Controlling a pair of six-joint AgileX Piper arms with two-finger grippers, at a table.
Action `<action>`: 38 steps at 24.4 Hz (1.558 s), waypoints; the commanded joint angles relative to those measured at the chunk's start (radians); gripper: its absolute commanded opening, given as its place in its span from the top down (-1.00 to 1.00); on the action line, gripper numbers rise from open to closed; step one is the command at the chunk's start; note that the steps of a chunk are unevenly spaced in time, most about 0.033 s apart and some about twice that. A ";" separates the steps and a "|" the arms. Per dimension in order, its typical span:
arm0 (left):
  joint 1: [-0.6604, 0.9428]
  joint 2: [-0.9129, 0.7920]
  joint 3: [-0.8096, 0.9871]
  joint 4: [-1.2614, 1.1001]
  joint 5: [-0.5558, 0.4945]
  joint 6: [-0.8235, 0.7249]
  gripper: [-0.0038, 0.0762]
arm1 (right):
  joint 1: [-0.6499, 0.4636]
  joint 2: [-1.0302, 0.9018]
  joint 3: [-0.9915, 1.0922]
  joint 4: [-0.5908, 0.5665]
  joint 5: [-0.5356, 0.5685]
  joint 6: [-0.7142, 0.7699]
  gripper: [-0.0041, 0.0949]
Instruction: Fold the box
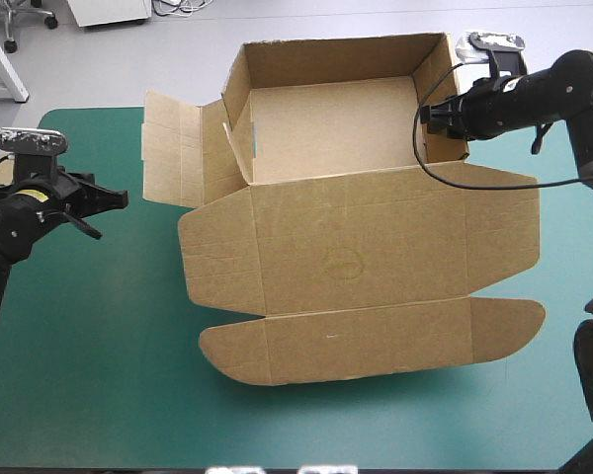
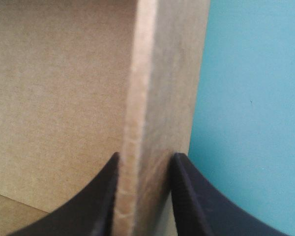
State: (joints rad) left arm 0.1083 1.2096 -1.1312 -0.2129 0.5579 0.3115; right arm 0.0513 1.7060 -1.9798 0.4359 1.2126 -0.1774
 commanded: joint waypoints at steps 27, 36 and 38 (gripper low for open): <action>0.066 -0.160 -0.086 -0.110 -0.068 -0.051 0.90 | -0.011 -0.347 -0.030 0.097 -0.028 -0.041 0.92; 0.126 -0.070 -0.086 -0.491 -0.003 0.159 0.88 | -0.011 -0.351 -0.042 0.049 -0.014 -0.020 0.92; 0.157 -0.038 -0.086 -0.629 0.058 0.237 0.88 | -0.011 -0.353 -0.042 0.049 -0.011 -0.020 0.92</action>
State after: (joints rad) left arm 0.2348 1.1535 -1.1841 -0.6450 0.6078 0.4488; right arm 0.0473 1.3858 -1.9924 0.4444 1.2455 -0.2096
